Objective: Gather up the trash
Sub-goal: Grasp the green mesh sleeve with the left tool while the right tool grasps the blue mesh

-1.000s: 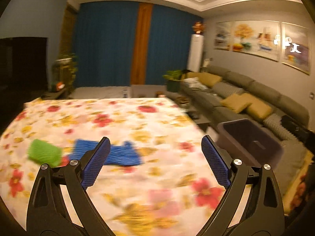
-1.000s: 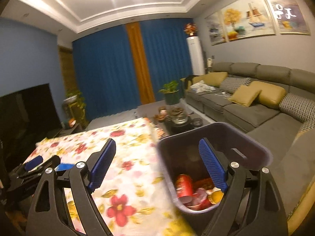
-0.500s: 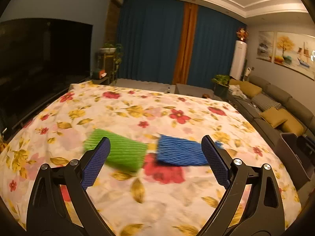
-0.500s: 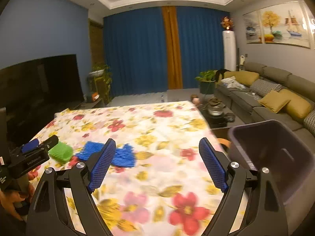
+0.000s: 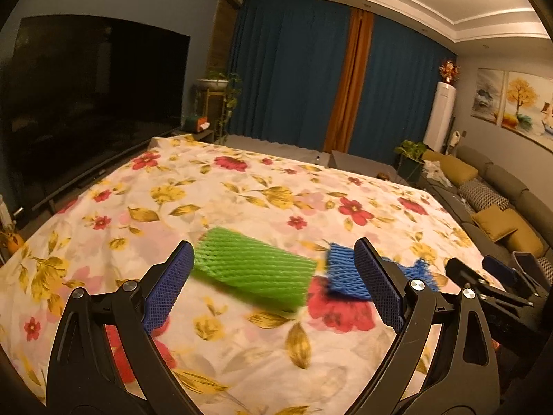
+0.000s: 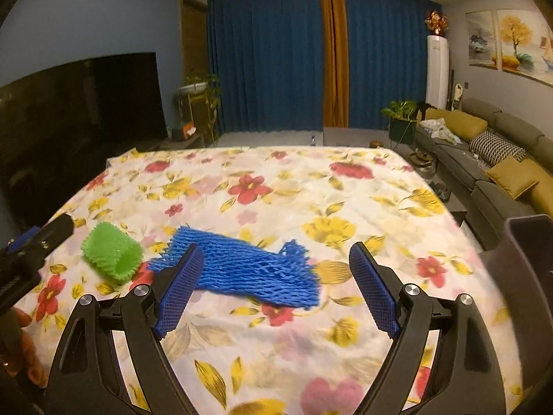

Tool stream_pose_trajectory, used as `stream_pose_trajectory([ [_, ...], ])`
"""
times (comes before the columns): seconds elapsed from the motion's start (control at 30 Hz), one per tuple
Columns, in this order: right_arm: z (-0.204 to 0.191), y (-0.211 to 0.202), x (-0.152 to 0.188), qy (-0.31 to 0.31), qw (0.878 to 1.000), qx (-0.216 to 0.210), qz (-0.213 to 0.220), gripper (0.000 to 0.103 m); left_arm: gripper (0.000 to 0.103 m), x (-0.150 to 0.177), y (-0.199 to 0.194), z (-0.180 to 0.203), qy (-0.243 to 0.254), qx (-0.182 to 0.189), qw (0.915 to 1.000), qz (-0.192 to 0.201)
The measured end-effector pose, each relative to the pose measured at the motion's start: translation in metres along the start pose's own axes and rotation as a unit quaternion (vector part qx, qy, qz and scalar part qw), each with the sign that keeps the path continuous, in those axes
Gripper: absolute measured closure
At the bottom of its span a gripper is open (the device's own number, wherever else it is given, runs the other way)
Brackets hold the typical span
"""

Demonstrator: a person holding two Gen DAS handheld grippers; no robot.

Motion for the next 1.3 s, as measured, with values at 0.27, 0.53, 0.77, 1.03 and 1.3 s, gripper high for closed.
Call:
stream_pose_trajectory([
  [0.27,-0.004,0.030,-0.005,0.002,0.999,0.004,-0.036,0.019,0.011,-0.001,0.004,-0.015,-0.027,0.001,0.9996,-0.005],
  [0.53,-0.008,0.052,-0.006,-0.005,0.997,0.007,-0.082,0.019,0.011,0.000,0.007,-0.019,-0.042,0.006,0.9990,-0.011],
  [0.77,-0.013,0.065,-0.002,-0.023,0.993,0.015,-0.115,0.019,0.011,0.001,0.008,-0.019,-0.045,0.007,0.9989,-0.014],
  [1.03,-0.009,0.088,0.004,-0.009,0.985,0.004,-0.173,0.019,0.011,0.004,0.011,-0.020,-0.046,0.008,0.9987,-0.020],
  [1.3,-0.013,0.090,0.006,-0.021,0.984,0.004,-0.178,0.031,0.011,0.007,0.019,-0.016,-0.041,0.009,0.9984,-0.038],
])
Point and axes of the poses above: each gripper's, at about its wrist camera, not at the fingertips, and y roughly the way its jaws point, z to its right, x to its underside, the point moved 5 cm from there along y, roughly the way its jaws point, and after that the axes turned 12 degrees about -z, right-handed, at the moved point
